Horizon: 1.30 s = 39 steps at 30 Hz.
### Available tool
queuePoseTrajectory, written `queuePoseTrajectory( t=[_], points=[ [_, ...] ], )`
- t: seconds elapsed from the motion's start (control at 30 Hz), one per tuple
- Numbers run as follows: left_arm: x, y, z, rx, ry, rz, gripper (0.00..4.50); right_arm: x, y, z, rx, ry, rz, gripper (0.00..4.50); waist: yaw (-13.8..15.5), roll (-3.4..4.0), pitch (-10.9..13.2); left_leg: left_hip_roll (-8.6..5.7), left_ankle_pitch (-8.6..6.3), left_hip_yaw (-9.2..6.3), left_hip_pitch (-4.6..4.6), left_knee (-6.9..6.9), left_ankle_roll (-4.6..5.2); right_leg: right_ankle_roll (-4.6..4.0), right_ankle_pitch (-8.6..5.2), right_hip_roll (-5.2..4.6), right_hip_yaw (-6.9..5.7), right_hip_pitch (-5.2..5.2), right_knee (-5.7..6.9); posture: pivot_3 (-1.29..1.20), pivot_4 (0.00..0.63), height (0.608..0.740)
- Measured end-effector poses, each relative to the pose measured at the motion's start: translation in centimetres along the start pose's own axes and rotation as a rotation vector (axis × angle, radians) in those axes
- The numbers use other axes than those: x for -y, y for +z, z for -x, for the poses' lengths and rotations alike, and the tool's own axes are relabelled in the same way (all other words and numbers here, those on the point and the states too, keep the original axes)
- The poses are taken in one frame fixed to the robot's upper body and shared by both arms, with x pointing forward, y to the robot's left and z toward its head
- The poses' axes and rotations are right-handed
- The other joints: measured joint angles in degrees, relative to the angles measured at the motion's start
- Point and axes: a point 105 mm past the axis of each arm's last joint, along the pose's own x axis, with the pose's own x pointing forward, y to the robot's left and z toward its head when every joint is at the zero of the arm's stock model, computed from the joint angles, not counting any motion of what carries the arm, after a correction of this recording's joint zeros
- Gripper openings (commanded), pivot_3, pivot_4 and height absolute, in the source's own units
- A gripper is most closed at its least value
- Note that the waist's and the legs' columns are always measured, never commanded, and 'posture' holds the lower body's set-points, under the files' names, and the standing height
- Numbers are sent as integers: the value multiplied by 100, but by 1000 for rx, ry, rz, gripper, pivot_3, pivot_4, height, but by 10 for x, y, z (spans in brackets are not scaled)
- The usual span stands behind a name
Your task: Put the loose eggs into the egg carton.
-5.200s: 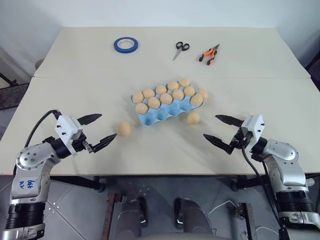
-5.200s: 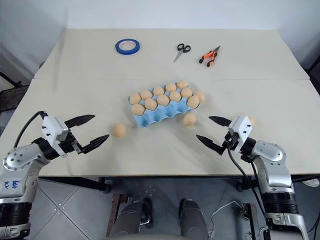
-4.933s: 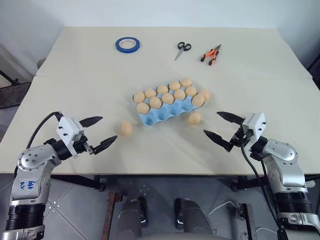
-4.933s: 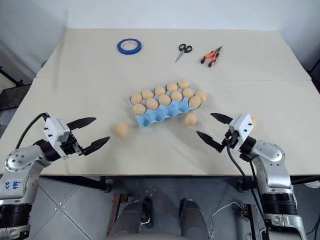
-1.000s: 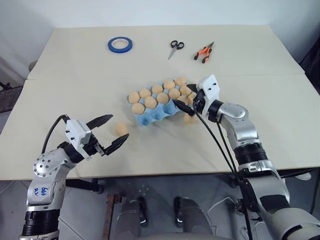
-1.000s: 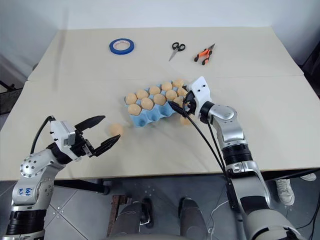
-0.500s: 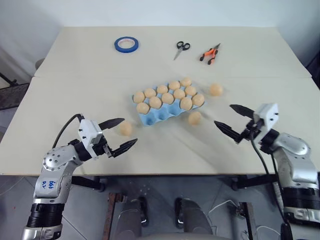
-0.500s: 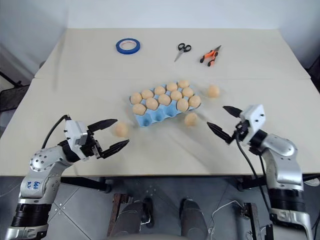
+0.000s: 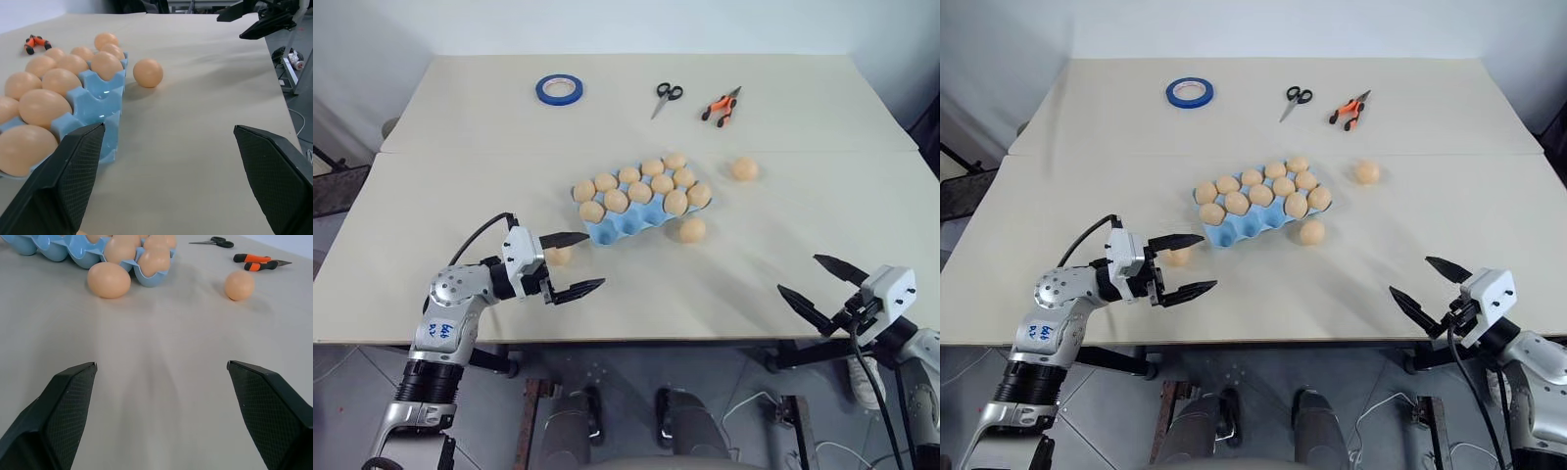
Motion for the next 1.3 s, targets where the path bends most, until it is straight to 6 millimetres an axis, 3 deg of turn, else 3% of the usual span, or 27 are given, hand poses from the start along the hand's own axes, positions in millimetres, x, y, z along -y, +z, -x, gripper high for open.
queuePoseTrajectory(
  t=[0.27,0.43,0.53,0.63,0.8,0.97,1.13,1.3],
  points=[
    [-2,-3,3,-9,38,25,4500,32,20,-58,41,-72,-18,4460,-10,0,0,0,3,-3,-6,-1,1,-5,-1,-2,-1,-10,4,0,150,740],
    [0,-4,11,-14,99,20,4500,59,31,-128,-38,-158,-39,4460,-143,2,1,-2,7,1,-7,2,1,-3,1,-5,3,-14,14,0,150,740],
    [0,-1,17,-9,139,13,4500,74,30,-153,-113,-238,-65,4460,-155,3,1,-1,10,0,-8,-2,-2,-9,-2,-5,0,-19,19,0,150,740],
    [1,-1,25,-6,185,28,4500,74,33,-171,-123,-243,-97,4460,-144,3,2,0,16,-2,-17,-4,7,-12,-4,-3,-6,-24,20,0,150,740],
    [-2,3,39,2,274,40,4500,70,42,-196,-132,-247,-103,4460,-166,4,2,-4,18,8,-18,2,15,-6,-2,-3,-4,-24,23,0,150,740],
    [-4,3,43,4,300,49,4500,73,53,-208,-138,-272,-95,4460,-157,4,2,-3,17,5,-15,3,3,-4,0,-4,-5,-24,29,0,150,740],
    [-8,9,40,19,301,31,4500,70,39,-209,-195,-293,-122,4460,-172,4,2,-2,16,8,-17,-2,2,-4,0,-4,-2,-26,28,0,150,740],
    [-9,11,38,27,298,24,4500,67,37,-214,-219,-312,-152,4460,-228,5,3,-1,34,13,-17,-4,-25,-4,0,-2,2,-30,30,0,150,740]
  ],
)
